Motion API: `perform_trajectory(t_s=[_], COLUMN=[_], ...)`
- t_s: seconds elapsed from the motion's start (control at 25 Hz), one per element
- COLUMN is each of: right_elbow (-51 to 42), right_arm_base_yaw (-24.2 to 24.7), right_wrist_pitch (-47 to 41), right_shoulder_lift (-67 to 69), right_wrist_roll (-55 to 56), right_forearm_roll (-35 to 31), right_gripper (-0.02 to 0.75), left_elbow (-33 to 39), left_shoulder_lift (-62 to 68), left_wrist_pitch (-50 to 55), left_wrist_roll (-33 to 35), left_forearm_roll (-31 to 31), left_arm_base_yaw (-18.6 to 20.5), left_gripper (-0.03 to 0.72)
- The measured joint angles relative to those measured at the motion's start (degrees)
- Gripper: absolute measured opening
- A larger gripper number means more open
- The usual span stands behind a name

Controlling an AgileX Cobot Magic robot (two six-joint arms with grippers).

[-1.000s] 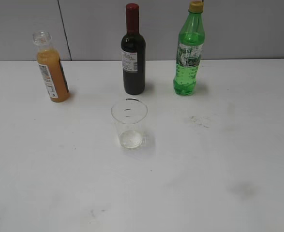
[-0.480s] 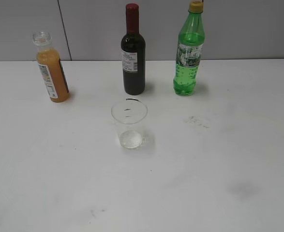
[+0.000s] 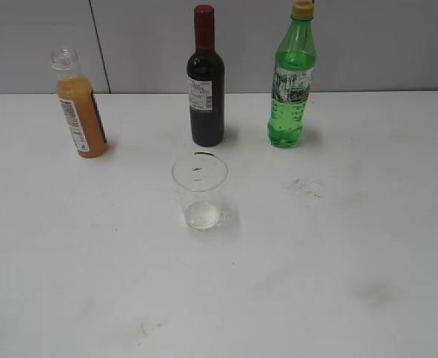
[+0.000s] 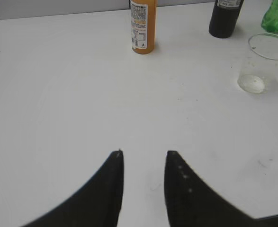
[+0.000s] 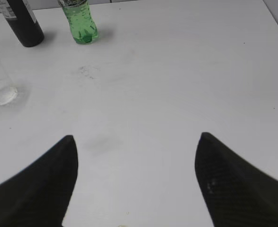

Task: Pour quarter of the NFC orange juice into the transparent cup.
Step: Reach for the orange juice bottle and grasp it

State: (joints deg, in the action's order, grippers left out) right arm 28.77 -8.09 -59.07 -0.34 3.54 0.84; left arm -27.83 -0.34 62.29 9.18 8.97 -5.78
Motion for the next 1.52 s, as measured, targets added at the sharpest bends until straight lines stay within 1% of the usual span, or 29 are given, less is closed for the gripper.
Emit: perform_trajectory(t_s=[0.12,0.36,0.44,1.52], right_elbow=[0.0,0.0,0.0,0.0], right_arm_base_yaw=[0.6,3.7,4.0,4.1], right_wrist_pitch=[-0.1,-0.1,-0.1,-0.1], right_shoulder_lift=[0.0,0.0,0.0,0.0], right_wrist_roll=[-0.1,-0.2,-0.2,-0.2], right_forearm_roll=[0.0,0.0,0.0,0.0], right_gripper=[0.591,0.591,0.591,0.591], left_elbow=[0.0,0.0,0.0,0.0], left_shoulder_lift=[0.0,0.0,0.0,0.0], left_wrist_pitch=[0.0,0.0,0.0,0.0], left_wrist_roll=[0.0,0.0,0.0,0.0], left_forearm_roll=[0.0,0.0,0.0,0.0], left_arm_base_yaw=[0.0,0.0,0.0,0.0], left_gripper=[0.236,0.236,0.236,0.236])
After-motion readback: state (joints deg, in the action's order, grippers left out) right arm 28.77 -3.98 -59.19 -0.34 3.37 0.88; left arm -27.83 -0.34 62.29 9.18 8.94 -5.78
